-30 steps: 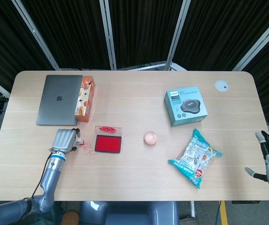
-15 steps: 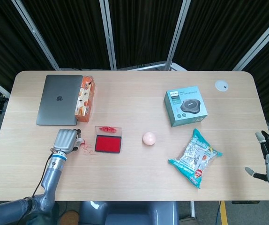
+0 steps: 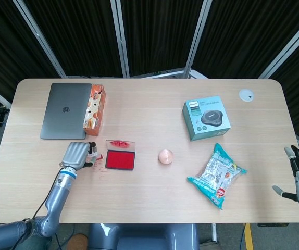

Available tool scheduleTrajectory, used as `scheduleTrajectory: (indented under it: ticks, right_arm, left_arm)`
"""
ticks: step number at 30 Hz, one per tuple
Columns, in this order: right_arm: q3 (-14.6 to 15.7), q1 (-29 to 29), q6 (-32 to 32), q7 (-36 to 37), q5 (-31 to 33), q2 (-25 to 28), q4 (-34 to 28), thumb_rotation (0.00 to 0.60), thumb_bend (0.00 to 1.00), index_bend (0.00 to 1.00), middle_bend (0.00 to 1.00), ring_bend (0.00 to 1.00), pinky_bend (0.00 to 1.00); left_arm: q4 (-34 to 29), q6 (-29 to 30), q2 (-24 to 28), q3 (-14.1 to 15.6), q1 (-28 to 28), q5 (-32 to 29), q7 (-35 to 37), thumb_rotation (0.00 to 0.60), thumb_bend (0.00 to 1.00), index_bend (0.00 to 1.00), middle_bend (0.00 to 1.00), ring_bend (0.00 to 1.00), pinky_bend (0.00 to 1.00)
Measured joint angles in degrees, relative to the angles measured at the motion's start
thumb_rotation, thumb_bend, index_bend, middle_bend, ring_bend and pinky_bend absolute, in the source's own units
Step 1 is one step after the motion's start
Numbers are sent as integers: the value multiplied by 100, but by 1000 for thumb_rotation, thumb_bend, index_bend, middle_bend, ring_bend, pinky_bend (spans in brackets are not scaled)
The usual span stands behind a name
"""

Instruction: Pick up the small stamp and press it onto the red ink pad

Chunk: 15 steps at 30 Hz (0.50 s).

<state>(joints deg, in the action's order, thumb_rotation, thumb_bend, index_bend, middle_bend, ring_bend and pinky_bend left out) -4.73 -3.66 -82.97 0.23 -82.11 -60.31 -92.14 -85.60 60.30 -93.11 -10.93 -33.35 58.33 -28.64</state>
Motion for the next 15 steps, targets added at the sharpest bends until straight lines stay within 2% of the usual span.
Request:
scheduleTrajectory:
  ticks: [7,15]
  right_arm:
    - [-40,-13,48,-2,113,-13,48,600,0,0,0,0,0]
    - [-89,-13,79,92,220,-1,116,600,0,0,0,0,0]
  left_arm:
    - [-78,-228,-84,-162,-437,-282,-420,600,351,537,547,797,879]
    - [130,-436,-468,-115,-826,-678,-732,600,352,537,547,796,879]
